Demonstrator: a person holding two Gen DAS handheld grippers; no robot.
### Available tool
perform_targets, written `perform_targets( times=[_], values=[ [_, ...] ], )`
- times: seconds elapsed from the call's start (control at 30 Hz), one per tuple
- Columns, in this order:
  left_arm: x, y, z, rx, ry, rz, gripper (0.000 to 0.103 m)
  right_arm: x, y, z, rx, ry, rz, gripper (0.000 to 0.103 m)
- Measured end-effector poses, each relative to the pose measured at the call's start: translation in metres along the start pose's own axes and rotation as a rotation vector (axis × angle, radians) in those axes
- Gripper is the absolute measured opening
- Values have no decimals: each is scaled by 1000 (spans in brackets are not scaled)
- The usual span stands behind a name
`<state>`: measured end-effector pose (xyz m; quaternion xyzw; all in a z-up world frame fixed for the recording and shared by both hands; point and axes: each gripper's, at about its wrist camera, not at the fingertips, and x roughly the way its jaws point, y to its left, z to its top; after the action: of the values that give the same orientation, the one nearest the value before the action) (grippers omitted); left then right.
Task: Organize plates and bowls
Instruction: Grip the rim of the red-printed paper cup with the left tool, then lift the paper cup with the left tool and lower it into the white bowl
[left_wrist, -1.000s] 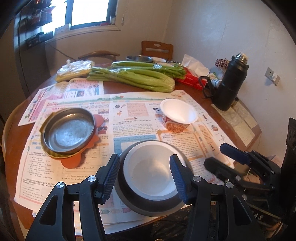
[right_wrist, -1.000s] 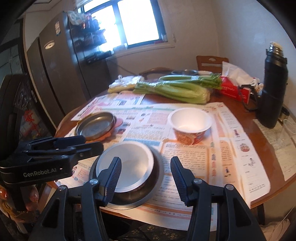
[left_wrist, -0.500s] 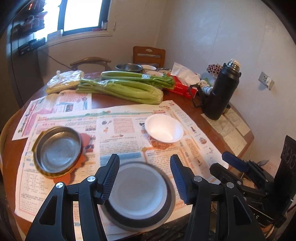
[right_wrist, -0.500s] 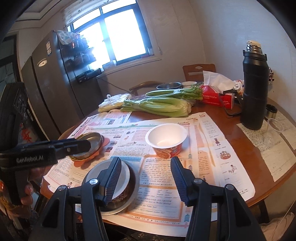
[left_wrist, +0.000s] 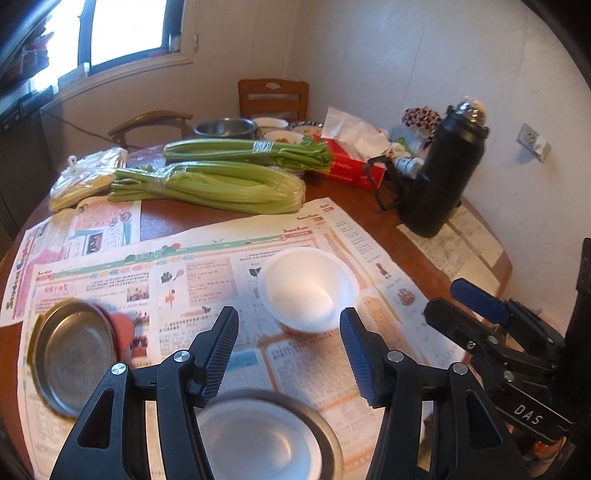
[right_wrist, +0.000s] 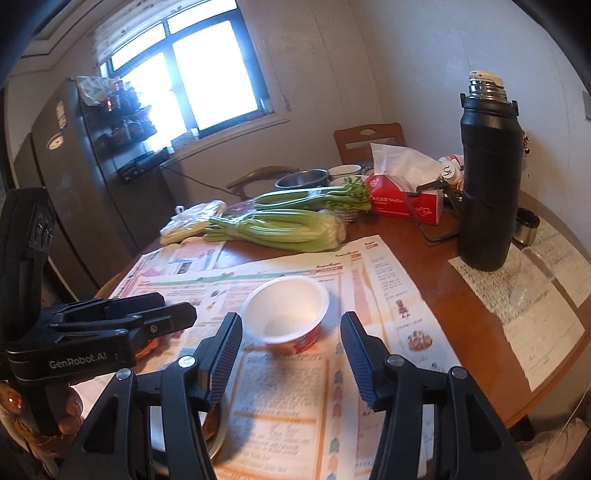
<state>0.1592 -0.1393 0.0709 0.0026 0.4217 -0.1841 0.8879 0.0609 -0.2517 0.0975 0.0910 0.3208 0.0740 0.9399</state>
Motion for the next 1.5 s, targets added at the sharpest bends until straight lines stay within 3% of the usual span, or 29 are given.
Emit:
perform_targets(
  times=[0.27, 0.7, 1.23, 1.5],
  values=[
    [41, 10, 23, -21, 51, -10, 59, 41, -19, 11, 63, 44, -7, 55],
    [95, 28, 31, -66, 153, -31, 59, 116, -25, 3, 50, 210, -20, 55],
    [134, 46, 19, -133, 264, -25, 59, 147, -2, -14, 0, 275, 69, 55],
    [136, 40, 15, -123, 283, -67, 36, 147, 7, -16, -11, 291, 119, 55]
  ],
)
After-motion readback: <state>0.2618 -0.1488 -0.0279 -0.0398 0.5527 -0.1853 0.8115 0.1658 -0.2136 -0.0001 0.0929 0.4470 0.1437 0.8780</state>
